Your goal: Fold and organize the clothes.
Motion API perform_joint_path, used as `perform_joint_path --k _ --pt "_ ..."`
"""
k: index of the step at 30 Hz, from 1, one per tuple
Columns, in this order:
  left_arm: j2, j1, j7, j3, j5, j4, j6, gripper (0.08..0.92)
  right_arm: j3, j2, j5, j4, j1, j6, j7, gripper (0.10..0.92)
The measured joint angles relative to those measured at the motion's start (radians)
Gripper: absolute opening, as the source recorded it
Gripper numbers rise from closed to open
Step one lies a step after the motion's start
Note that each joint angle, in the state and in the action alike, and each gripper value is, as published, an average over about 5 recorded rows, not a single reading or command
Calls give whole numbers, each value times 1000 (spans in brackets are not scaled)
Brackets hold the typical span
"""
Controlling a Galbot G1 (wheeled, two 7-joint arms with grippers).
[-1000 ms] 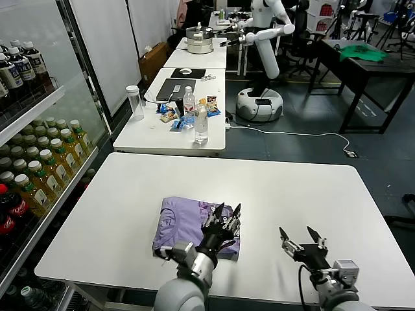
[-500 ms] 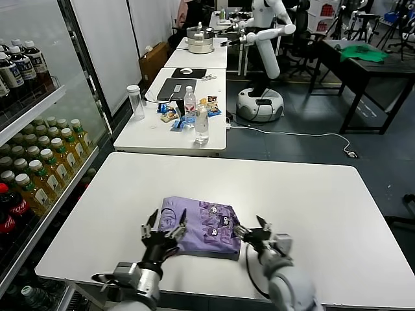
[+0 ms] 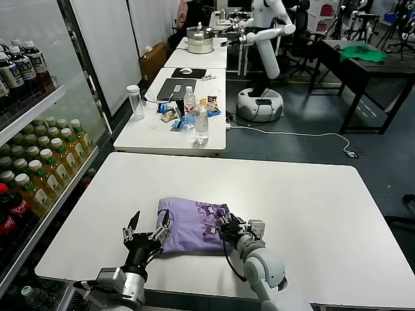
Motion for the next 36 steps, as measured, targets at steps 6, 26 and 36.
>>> perform_joint_path --k 6,26,36 --pt "-1 10 -1 -2 3 -5 -2 823 23 -67 0 -15 35 -4 -14 231" --pt "-11 42 19 12 40 -29 -10 823 208 -275 -212 38 -42 185 -136 532" --pt "7 41 53 -4 61 -34 -18 823 386 -263 -288 261 -340 355 -164 800"
